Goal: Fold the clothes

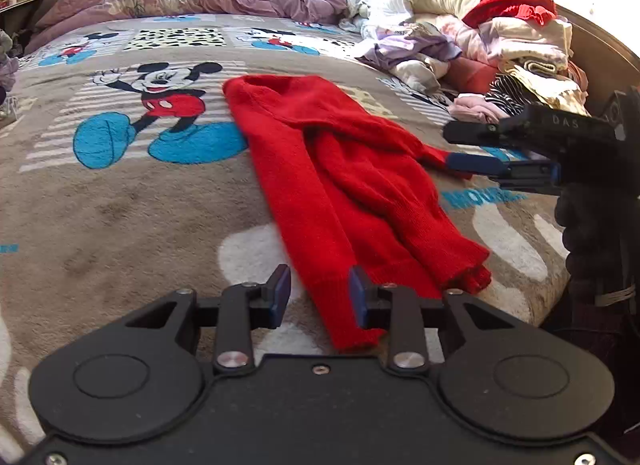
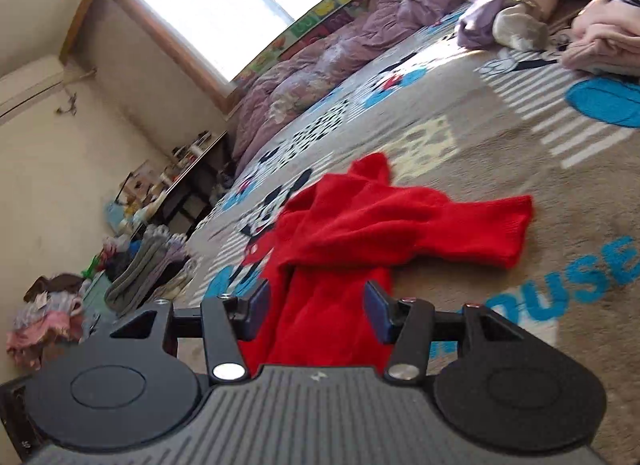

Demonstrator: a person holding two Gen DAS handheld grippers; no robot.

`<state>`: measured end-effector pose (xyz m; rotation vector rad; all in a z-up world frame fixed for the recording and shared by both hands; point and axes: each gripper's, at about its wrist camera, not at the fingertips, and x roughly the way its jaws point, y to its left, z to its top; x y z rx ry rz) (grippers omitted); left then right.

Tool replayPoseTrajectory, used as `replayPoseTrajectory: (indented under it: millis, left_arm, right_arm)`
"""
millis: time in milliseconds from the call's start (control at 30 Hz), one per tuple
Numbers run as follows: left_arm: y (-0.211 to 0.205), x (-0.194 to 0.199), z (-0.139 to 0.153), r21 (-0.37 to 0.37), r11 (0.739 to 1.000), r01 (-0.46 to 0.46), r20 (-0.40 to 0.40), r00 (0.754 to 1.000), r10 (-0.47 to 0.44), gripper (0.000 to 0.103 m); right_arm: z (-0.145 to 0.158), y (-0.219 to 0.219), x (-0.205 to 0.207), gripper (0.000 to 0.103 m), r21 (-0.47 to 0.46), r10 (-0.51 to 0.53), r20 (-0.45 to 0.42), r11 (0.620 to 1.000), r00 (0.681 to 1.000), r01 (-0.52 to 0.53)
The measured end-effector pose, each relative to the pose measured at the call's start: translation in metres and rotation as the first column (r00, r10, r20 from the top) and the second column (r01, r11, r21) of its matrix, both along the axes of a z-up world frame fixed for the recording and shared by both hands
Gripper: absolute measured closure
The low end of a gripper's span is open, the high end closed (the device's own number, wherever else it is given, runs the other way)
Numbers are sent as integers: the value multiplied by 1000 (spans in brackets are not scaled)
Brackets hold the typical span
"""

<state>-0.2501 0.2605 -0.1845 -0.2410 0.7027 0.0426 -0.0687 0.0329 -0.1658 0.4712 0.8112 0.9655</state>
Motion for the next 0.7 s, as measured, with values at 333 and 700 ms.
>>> replayPoseTrajectory:
  millis: [333,700]
  left_arm:
    - [-19,-11,-7,27,998,65,6,998,-65,74]
    - [-12,-11,-12,-24,998,63,21,998,-62,74]
  right_arm:
    - [-14,89,-51,50,-219,187,-23,957,982,-188]
    - [-24,97,-43,96,-103,211,-129,969,969,-224]
